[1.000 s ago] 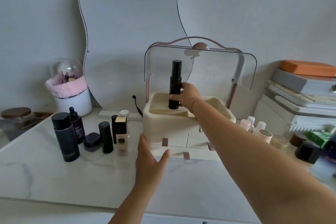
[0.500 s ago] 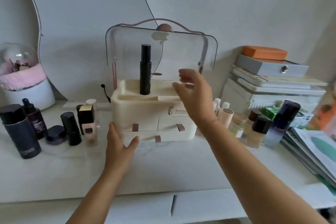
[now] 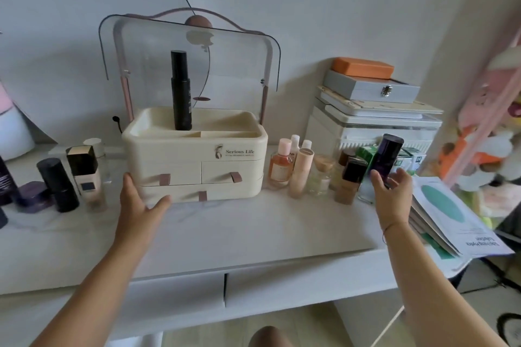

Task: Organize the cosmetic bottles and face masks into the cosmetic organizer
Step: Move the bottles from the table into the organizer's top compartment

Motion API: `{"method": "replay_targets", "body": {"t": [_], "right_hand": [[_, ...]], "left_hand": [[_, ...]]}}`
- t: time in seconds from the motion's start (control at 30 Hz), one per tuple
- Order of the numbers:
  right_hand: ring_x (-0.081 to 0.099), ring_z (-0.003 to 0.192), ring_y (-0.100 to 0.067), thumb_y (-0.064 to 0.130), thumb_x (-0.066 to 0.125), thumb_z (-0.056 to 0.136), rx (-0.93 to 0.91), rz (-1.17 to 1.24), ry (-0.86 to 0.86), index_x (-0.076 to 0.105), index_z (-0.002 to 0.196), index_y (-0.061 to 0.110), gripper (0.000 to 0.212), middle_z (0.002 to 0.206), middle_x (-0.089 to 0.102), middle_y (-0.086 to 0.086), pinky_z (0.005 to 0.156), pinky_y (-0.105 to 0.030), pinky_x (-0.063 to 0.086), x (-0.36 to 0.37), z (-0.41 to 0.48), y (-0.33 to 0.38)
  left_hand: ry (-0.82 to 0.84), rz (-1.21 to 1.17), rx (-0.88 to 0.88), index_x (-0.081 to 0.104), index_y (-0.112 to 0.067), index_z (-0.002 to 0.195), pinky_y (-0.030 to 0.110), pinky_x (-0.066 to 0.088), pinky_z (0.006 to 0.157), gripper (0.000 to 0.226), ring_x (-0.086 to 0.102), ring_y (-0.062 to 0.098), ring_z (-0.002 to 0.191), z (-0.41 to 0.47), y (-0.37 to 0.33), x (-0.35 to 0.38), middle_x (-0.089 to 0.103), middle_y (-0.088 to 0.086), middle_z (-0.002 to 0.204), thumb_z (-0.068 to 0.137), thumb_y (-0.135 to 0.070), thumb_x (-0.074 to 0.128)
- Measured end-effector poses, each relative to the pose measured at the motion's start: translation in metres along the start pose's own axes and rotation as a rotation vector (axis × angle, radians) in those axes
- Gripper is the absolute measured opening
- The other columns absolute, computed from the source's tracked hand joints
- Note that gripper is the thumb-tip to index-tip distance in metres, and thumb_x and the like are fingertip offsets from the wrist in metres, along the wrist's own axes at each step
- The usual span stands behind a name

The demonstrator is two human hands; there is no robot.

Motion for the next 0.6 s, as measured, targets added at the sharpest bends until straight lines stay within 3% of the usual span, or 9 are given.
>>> {"method": "replay_targets", "body": {"t": [0.1, 0.23, 0.37, 0.5, 0.6], "right_hand": [[0.056, 0.113, -0.027, 0.035, 0.069, 0.082, 0.002, -0.037, 0.023, 0.050, 0.127, 0.008, 0.056, 0.123, 0.059, -0.013, 0.097, -0.038, 0.044, 0.008, 0.009, -0.009], [0.053, 0.118, -0.028, 0.032, 0.070, 0.083, -0.007, -0.084, 0.040, 0.048, 0.131, 0.007, 0.059, 0.129, 0.057, -0.011, 0.097, -0.036, 0.041, 0.013, 0.012, -0.016], [0.056, 0.113, -0.028, 0.032, 0.074, 0.079, -0.016, -0.085, 0.032, 0.051, 0.126, 0.007, 0.057, 0.124, 0.061, -0.010, 0.091, -0.033, 0.040, 0.007, 0.010, -0.013], [0.058, 0.110, -0.029, 0.025, 0.077, 0.075, -0.033, -0.056, -0.107, 0.055, 0.116, 0.010, 0.049, 0.119, 0.064, -0.009, 0.086, -0.030, 0.038, -0.012, -0.008, -0.005], [0.062, 0.104, -0.027, 0.026, 0.077, 0.074, -0.125, 0.025, -0.188, 0.056, 0.113, 0.016, 0.046, 0.114, 0.065, -0.006, 0.088, -0.037, 0.045, -0.026, -0.036, 0.021]], "left_hand": [[0.011, -0.015, 0.000, 0.008, -0.027, 0.147, 0.042, 0.028, 0.111, 0.089, 0.032, 0.022, 0.137, 0.000, 0.000, -0.002, 0.021, 0.000, 0.155, 0.080, -0.025, 0.066], [0.016, -0.022, -0.005, 0.013, -0.028, 0.144, 0.045, 0.030, 0.110, 0.090, 0.035, 0.024, 0.135, -0.001, -0.002, -0.003, 0.027, 0.002, 0.152, 0.071, -0.034, 0.065], [0.000, -0.010, 0.001, 0.006, -0.022, 0.149, 0.036, 0.022, 0.113, 0.089, 0.024, 0.021, 0.141, -0.001, -0.003, -0.001, 0.016, 0.001, 0.157, 0.082, -0.019, 0.065], [-0.001, -0.005, -0.004, 0.005, -0.022, 0.149, 0.034, 0.024, 0.110, 0.090, 0.026, 0.021, 0.140, -0.002, -0.003, 0.000, 0.017, 0.001, 0.156, 0.082, -0.018, 0.065], [0.005, -0.015, -0.003, 0.009, -0.023, 0.147, 0.038, 0.028, 0.111, 0.091, 0.031, 0.023, 0.137, -0.001, -0.003, -0.001, 0.024, 0.003, 0.154, 0.077, -0.024, 0.067]]}}
Point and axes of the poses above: each hand's wrist, its own z-axis towards the middle knuckle, its own x-axis out of the palm, y = z × x, the point moved 5 cm from there along z, towards the middle knuckle
